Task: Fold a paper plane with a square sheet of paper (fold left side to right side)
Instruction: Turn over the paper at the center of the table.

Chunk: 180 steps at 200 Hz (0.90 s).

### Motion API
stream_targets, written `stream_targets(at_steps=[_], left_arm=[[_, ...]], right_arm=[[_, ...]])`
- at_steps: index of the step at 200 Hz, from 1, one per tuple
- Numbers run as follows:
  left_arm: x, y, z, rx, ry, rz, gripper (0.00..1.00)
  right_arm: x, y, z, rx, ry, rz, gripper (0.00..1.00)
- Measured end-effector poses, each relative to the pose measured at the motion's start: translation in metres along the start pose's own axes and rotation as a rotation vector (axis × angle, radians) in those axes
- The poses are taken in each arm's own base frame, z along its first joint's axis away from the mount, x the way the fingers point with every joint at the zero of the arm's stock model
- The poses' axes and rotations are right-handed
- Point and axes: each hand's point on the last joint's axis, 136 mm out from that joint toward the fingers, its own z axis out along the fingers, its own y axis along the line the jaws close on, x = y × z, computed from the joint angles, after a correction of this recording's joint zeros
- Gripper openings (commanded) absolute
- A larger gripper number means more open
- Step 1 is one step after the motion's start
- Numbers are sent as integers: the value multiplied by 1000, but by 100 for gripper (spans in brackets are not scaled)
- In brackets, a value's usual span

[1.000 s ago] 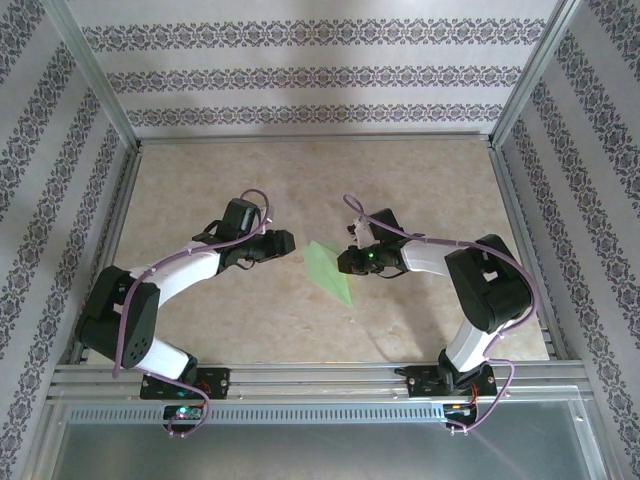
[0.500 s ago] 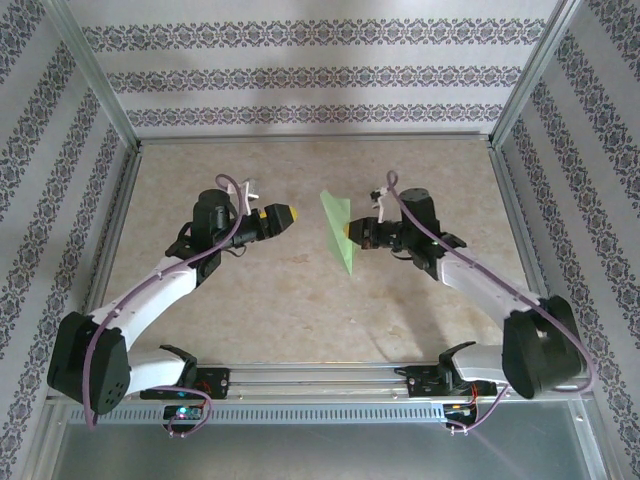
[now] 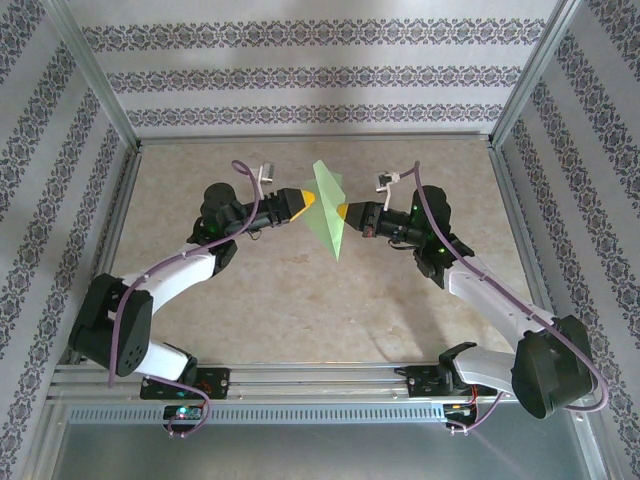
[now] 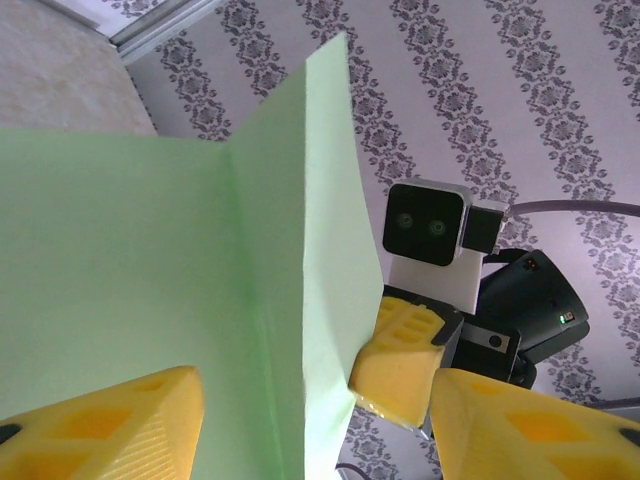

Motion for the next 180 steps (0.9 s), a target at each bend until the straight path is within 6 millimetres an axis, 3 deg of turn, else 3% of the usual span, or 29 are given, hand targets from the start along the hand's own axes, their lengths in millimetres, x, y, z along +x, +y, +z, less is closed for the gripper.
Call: stream_targets(at_steps=[47,106,133,154,180], left_arm=[[5,-2,9,22,25,-13,47],[6,-4,13,32,36,-15,18],[6,-3,13,30,36,-9,11],[6,-2,13,23,33,-4,6],[4,-1,12,17,21,4,5]], right_arm=[[1,3,3,-16,1,4,0],[5,2,7,-19,16,27,0],[5,1,8,-17,18,32,0],[5,1,8,-17,18,33,10],[4,1,6,-11,13,33,37]])
